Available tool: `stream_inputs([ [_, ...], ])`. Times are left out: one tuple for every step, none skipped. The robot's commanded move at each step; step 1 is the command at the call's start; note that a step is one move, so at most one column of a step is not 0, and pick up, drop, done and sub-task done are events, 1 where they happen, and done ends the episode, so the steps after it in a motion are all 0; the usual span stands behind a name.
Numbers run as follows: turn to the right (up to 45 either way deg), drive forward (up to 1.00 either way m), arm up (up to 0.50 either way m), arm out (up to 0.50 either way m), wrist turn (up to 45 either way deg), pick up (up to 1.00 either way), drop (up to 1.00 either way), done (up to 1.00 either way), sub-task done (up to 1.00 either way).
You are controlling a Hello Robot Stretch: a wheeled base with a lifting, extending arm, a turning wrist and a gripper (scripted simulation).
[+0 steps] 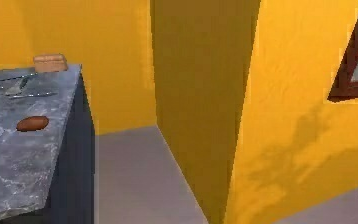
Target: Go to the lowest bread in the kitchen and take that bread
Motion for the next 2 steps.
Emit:
stream_inputs([
  [0.0, 0.3, 0.0, 0.0, 0.0, 0.0, 0.0, 0.0, 0.0],
  [-18.0, 0.0, 0.0, 0.0, 0.0, 0.0, 0.0, 0.0, 0.0],
])
